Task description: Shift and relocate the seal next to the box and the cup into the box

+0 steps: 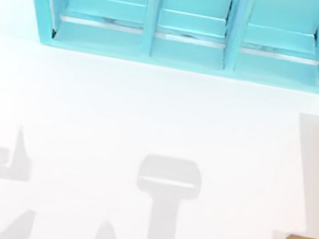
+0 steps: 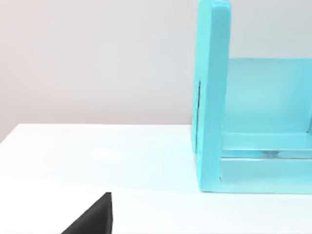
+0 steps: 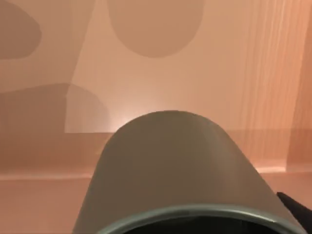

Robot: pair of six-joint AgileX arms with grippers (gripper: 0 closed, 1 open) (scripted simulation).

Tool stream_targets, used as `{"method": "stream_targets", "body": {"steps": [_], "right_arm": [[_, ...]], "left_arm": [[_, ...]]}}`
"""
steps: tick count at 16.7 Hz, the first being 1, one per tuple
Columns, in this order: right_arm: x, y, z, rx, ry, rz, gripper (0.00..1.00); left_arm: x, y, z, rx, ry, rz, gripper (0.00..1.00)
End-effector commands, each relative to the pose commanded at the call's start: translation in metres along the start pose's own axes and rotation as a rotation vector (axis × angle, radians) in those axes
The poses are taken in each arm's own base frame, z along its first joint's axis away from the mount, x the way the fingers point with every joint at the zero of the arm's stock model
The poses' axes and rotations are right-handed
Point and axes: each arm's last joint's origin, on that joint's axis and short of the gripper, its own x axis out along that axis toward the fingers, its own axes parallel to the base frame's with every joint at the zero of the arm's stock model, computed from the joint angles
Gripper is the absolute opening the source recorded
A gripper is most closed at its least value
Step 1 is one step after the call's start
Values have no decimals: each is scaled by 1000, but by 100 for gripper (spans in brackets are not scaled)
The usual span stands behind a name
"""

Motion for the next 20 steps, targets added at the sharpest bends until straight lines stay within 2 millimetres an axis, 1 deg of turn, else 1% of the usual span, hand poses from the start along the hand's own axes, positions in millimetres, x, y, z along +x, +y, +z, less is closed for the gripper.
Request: {"method": "stream_targets", "body": {"steps": [6,9,15,16,20], "right_arm": [[1,-2,-1,-1,-1,0,0],[16,0,0,2,-3,-1,0],[61,7,-1,1,-3,2,0],[64,7,-2,2,-1,2,0],[65,7,-2,2,-1,2,0]], "left_arm": [[0,0,0,0,0,0,100],[0,0,0,0,0,0,100],[0,0,0,0,0,0,100],[0,0,0,0,0,0,100],[0,0,0,0,0,0,100]]}}
